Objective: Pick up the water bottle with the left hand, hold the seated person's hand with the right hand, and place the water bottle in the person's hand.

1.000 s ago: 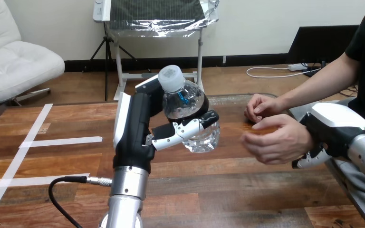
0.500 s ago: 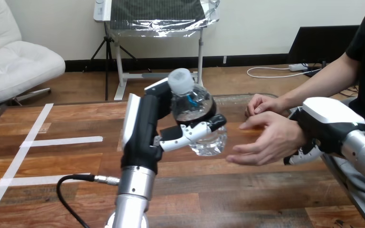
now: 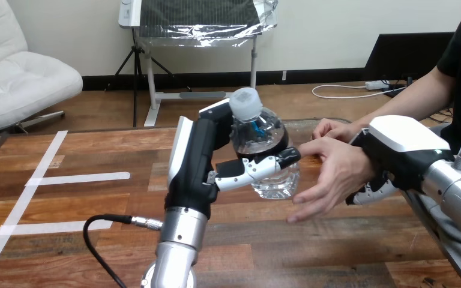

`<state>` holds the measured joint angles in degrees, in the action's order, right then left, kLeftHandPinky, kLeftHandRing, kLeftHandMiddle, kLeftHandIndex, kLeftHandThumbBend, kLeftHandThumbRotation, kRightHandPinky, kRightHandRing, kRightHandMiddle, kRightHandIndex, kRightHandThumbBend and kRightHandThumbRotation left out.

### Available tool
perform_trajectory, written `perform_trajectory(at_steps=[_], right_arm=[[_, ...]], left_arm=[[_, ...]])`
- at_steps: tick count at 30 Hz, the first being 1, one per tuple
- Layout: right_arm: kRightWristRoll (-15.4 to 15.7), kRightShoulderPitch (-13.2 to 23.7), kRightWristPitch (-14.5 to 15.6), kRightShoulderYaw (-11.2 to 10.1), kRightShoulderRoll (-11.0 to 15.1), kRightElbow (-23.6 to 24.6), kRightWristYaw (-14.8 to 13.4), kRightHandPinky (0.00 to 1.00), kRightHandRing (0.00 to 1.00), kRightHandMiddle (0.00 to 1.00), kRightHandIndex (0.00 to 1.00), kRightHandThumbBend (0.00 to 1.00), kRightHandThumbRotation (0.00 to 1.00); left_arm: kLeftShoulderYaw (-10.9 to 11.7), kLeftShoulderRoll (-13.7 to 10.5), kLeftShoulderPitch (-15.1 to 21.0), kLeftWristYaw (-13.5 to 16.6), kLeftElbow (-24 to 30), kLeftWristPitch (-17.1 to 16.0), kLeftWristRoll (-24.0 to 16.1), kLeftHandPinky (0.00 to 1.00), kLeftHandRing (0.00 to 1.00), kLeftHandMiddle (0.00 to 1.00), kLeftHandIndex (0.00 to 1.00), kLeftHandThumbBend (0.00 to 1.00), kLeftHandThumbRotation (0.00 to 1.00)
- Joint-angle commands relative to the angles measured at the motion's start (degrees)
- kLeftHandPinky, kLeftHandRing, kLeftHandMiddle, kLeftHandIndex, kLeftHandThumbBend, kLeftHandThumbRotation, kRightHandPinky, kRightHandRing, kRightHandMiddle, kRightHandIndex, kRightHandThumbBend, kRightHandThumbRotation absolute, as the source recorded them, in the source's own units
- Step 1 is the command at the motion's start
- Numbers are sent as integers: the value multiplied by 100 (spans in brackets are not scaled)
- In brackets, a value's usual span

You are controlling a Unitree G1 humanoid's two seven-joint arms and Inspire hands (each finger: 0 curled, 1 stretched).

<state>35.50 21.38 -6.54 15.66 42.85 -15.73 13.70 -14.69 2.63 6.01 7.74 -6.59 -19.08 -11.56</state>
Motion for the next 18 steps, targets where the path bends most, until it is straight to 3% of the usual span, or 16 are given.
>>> perform_trajectory(at_steps=[1, 12, 18], right_arm=[[-85, 131, -133, -336, 60, 191, -255, 18, 25, 32, 33, 80, 0], [-103, 112, -330, -353, 76, 206, -317, 20, 26, 33, 32, 80, 0], [-27, 92, -587, -335, 109, 158, -522, 20, 26, 32, 31, 82, 0]], left_arm=[[-73, 476, 551, 79, -2, -76, 42, 41, 40, 41, 48, 63, 0], [-156, 532, 610, 115, -87, -60, 45, 39, 39, 41, 48, 63, 0], [-206, 566, 586, 119, -41, 28, 90, 39, 39, 41, 48, 64, 0]])
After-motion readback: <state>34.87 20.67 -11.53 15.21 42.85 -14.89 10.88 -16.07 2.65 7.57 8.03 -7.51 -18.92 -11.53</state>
